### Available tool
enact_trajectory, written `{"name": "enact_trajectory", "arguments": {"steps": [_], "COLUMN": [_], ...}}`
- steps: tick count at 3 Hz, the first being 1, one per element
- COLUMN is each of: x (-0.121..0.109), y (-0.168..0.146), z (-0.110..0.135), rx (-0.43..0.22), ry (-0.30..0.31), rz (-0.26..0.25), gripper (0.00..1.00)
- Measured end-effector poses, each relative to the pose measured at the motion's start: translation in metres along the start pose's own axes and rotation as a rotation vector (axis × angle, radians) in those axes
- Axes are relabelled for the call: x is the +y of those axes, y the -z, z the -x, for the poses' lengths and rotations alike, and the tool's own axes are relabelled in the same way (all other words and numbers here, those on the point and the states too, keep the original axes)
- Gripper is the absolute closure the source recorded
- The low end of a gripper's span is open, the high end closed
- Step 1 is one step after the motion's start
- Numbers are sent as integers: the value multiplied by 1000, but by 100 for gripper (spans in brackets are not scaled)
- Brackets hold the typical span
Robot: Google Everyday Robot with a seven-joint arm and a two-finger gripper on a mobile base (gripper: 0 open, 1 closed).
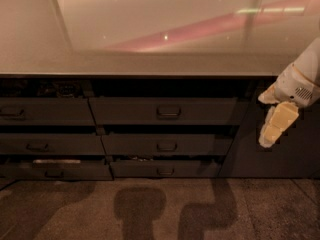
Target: Open top drawer
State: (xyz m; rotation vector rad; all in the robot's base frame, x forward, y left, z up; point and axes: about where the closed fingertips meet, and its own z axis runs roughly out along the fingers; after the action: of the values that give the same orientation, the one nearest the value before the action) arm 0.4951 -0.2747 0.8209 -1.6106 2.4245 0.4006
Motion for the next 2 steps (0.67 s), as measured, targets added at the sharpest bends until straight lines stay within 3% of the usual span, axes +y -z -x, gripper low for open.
{"name": "enact_trajectory", "arguments": {"steps": [1, 2], "x": [-6, 23], "y": [-20, 11], "z": [-5, -13], "rx": [4, 47], "ry": [-3, 128], "rz": [20, -147], "gripper": [0, 0]}}
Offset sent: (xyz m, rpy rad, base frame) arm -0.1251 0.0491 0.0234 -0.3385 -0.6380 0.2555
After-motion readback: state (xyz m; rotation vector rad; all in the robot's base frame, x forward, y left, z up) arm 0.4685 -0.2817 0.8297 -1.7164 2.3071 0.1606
